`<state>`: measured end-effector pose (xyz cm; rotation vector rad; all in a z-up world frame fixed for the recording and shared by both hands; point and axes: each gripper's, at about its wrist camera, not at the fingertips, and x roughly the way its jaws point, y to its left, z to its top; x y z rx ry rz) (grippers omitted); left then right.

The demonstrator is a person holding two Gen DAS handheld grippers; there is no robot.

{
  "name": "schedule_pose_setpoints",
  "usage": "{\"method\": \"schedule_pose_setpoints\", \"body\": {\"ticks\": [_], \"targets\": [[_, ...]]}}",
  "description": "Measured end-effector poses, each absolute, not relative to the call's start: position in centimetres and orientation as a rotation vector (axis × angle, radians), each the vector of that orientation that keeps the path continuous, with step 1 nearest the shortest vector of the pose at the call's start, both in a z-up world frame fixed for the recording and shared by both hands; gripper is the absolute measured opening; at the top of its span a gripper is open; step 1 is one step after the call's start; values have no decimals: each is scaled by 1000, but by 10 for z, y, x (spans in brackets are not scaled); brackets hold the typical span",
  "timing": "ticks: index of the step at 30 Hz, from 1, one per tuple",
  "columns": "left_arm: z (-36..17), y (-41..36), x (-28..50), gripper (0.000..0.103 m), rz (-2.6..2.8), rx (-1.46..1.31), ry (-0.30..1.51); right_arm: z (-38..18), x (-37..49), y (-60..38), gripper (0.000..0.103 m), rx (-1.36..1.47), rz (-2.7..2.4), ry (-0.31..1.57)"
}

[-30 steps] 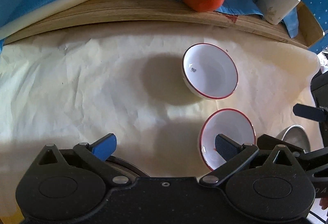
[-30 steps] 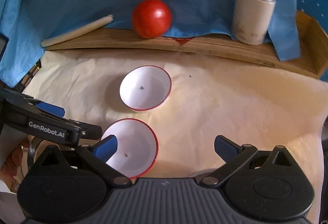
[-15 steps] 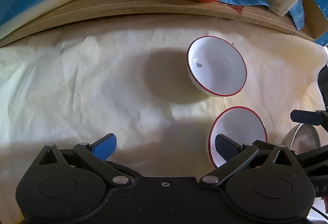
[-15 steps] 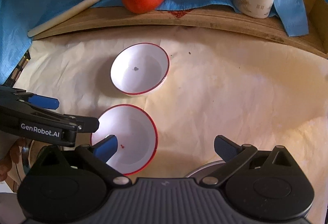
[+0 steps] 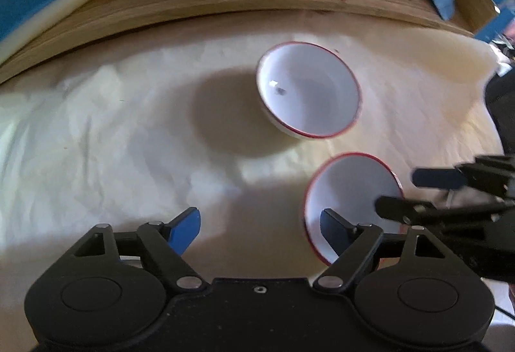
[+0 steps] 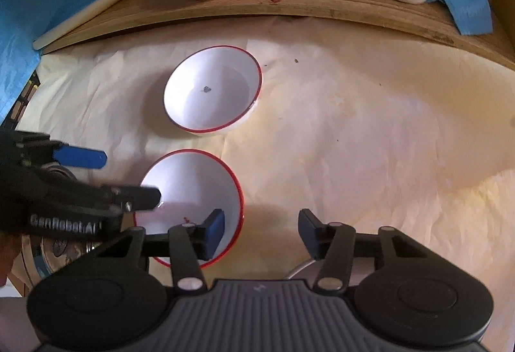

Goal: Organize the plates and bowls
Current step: 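Move both tools to the nearer white red-rimmed bowl, then close both grippers on the rim of the white red-rimmed bowl, then lift the white bowl with both grippers and lower it into the steel bowl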

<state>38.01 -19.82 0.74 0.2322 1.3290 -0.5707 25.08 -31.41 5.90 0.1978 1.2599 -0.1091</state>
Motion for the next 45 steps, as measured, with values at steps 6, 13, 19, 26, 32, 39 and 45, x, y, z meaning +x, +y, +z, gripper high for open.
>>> {"method": "schedule_pose_setpoints", "body": {"ticks": [6,13,19,26,32,39,45], "targets": [[0,-202,377,55,-598,226,1368,59,250,-314,45,213,-103,1260],[0,-202,374,42,-616,192,1371,58,250,-317,25,270,-97,1261],[0,-205,370,15,-652,133,1379,54,249,-320,10,364,-69,1258],[3,-203,366,9,-636,104,1375,56,243,-321,8,429,-85,1237],[19,-199,365,8,-621,71,1343,70,236,-324,8,452,-90,1192],[36,-208,360,8,-655,66,1315,86,221,-337,8,498,-122,1142],[48,-231,353,8,-720,87,1296,108,200,-353,8,534,-183,1076]]}}
